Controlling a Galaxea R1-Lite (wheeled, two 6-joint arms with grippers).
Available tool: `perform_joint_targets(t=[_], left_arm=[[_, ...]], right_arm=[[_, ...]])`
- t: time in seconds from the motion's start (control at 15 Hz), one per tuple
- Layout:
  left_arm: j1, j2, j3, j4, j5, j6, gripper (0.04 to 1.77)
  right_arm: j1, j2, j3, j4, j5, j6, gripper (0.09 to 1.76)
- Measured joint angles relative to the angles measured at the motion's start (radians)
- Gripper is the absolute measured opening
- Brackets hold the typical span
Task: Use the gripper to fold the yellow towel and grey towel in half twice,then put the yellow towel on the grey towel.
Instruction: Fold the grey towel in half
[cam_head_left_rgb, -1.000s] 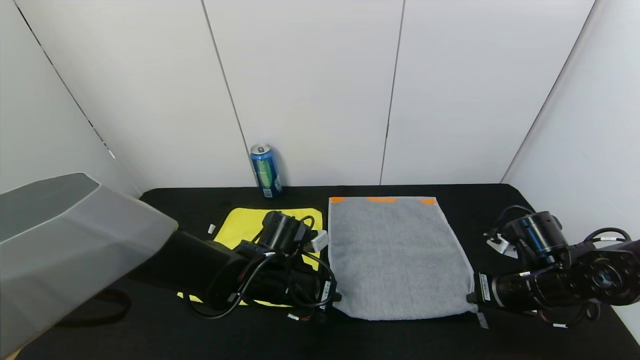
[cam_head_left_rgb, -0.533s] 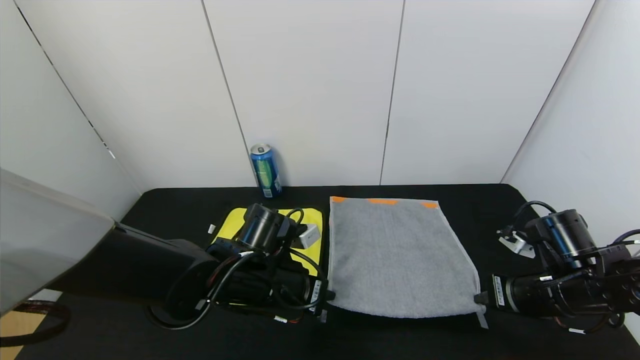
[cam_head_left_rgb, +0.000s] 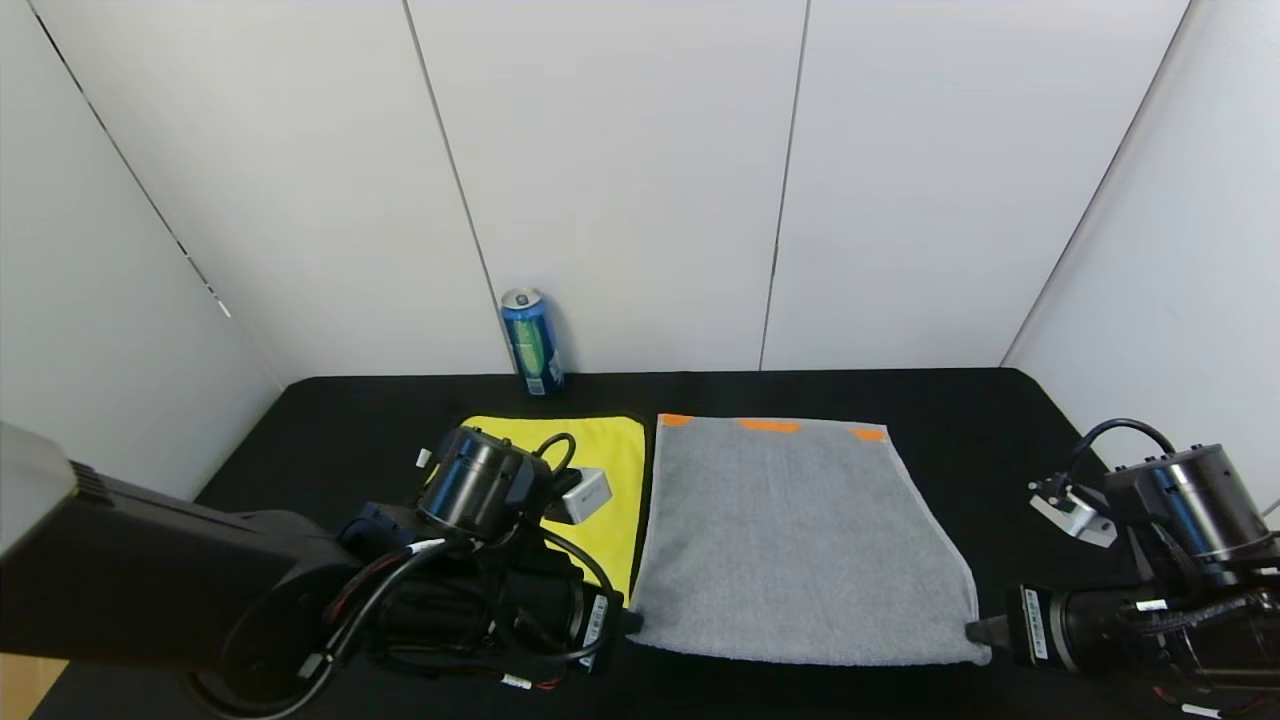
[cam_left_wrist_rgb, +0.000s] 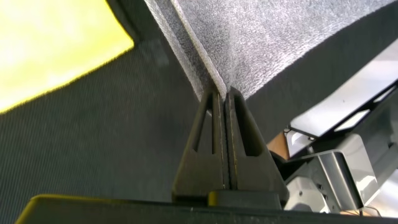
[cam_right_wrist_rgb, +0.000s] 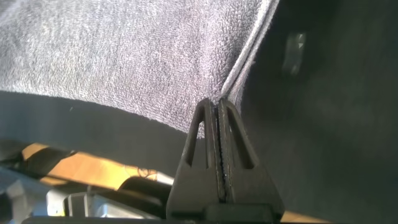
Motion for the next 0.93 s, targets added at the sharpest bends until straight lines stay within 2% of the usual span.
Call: perform_joint_targets(t=[0.47, 0.67, 0.93], left_arm=[[0.000, -0.136, 0.116, 0.001, 0.000, -0.002, 0.10], [0.012, -0.141, 0.104, -0.011, 0.004, -0.001, 0.10], [0.025, -0.084, 0.019, -0.011, 0.008, 0.001, 0.10]], right_arm=[[0.064, -0.126, 0.092, 0.019, -0.005, 0.063, 0.12], [0.057, -0.127, 0.070, 0.019, -0.003, 0.062, 0.12], [0.027, -0.074, -0.001, 0.019, -0.005, 0.060, 0.12]])
